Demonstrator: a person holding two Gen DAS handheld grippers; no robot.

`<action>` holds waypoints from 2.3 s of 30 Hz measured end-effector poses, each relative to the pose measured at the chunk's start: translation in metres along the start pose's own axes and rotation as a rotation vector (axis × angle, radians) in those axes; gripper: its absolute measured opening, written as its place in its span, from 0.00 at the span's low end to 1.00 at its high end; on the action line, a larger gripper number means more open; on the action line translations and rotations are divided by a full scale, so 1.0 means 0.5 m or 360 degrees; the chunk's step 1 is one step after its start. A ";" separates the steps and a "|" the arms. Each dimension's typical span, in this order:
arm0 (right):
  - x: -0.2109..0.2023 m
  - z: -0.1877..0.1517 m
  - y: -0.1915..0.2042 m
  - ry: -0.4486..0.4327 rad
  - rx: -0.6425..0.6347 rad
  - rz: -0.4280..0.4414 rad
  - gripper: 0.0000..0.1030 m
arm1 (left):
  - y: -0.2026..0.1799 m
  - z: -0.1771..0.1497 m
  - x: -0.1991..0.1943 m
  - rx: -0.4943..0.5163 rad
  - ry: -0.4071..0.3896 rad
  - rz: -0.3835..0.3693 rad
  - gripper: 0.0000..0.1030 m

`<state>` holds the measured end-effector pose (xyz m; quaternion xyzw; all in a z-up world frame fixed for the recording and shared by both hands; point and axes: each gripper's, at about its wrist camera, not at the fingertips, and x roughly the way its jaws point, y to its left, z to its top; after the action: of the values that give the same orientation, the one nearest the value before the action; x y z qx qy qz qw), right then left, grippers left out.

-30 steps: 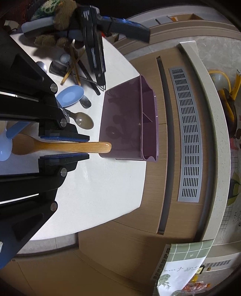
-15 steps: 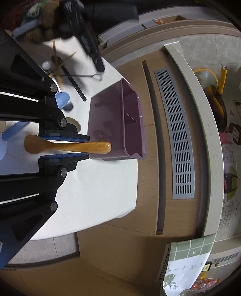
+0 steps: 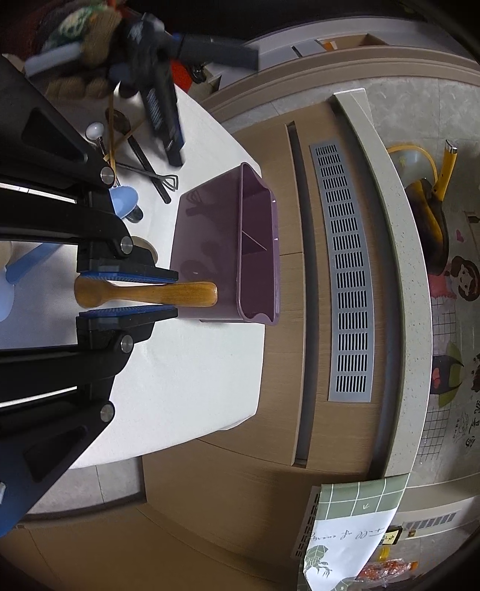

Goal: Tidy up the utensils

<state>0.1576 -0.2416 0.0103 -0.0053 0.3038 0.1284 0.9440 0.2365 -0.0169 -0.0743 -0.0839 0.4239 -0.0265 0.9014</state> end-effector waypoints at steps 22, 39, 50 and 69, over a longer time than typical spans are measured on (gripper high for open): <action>-0.009 0.011 -0.011 -0.0045 0.0028 -0.0023 0.10 | -0.011 -0.001 -0.212 0.0105 -0.0516 -0.0092 0.23; -0.137 0.161 0.004 -0.0416 -0.0068 -0.0030 0.10 | -0.040 0.150 -0.462 0.0202 -0.0991 -0.0332 0.00; -0.118 0.179 0.001 -0.0343 -0.0075 -0.0031 0.10 | 0.049 0.133 -0.333 0.0004 -0.0600 -0.0353 0.04; -0.043 0.074 -0.026 -0.0098 0.0003 0.0016 0.10 | -0.043 -0.126 -0.087 0.0239 0.0058 -0.0264 0.34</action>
<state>0.1652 -0.2562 0.0518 0.0010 0.2748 0.1330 0.9523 0.1607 -0.0410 -0.0773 -0.0506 0.4285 -0.1342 0.8921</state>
